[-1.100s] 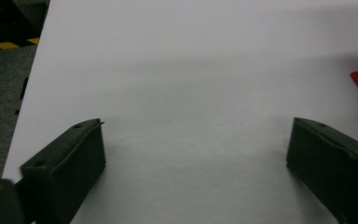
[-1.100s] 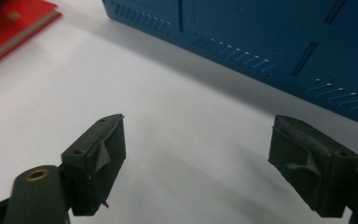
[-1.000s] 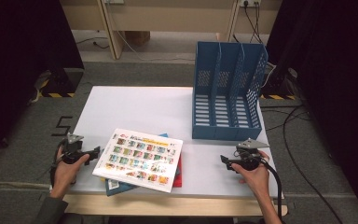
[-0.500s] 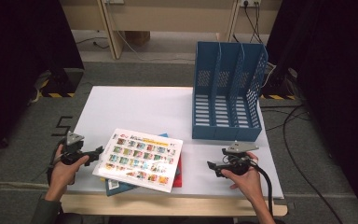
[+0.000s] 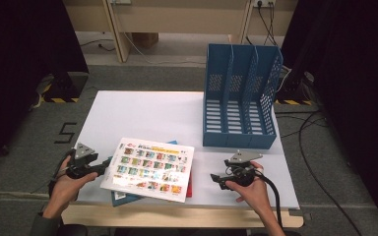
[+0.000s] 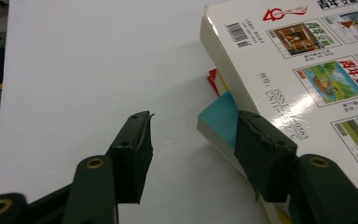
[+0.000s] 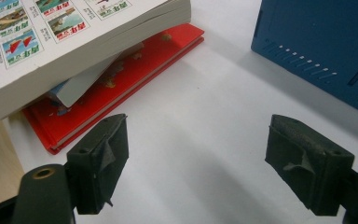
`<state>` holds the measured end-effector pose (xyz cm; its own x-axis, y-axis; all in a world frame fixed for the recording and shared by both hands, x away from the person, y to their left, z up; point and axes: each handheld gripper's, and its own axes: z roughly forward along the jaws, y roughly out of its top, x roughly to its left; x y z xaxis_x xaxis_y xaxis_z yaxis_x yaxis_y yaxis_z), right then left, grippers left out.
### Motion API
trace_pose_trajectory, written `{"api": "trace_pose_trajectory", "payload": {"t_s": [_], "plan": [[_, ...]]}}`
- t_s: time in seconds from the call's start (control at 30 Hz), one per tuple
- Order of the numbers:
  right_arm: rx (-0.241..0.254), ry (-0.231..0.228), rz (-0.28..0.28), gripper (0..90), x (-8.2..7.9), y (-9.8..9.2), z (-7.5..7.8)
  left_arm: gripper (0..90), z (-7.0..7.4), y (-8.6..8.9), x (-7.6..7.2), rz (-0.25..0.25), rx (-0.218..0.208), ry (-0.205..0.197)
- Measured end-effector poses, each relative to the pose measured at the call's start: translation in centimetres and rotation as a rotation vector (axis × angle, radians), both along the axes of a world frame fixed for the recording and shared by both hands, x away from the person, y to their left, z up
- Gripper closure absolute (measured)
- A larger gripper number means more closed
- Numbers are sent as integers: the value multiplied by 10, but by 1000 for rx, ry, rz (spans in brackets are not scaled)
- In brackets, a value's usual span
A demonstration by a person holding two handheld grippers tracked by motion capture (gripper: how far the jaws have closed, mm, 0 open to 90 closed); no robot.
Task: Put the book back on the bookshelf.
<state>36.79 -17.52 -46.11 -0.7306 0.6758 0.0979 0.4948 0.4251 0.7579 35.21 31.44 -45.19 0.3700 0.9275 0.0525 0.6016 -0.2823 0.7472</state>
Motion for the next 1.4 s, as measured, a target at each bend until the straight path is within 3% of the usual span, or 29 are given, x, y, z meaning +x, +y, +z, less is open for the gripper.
{"api": "trace_pose_trajectory", "payload": {"t_s": [0.23,0.33,0.47,0.6,0.77,0.87,1.07,1.17,1.33,1.37,1.4], "plan": [[4,19,0,238,0,5,3,433,2,-14,-5,-55,33,14],[36,33,11,238,1,8,4,342,1,-15,-4,-49,37,9],[106,71,33,235,1,14,4,367,1,-17,-5,-50,27,10],[128,87,63,232,-1,27,5,439,0,-25,-8,-65,45,-10],[206,205,92,177,4,42,-2,431,-1,-27,-9,-69,30,-14],[243,257,93,158,11,47,-10,414,-1,-30,-9,-74,53,-31],[254,287,139,140,19,60,-14,419,-2,-31,-9,-74,39,-32],[255,310,129,140,21,64,-14,465,-3,-32,-11,-77,23,-30],[218,279,124,155,22,66,-5,510,-4,-34,-11,-73,-9,-30],[202,210,133,197,25,65,5,523,-4,-35,-11,-70,-13,-29],[199,199,130,206,26,65,9,523,-4,-36,-11,-63,-10,-33]]}}
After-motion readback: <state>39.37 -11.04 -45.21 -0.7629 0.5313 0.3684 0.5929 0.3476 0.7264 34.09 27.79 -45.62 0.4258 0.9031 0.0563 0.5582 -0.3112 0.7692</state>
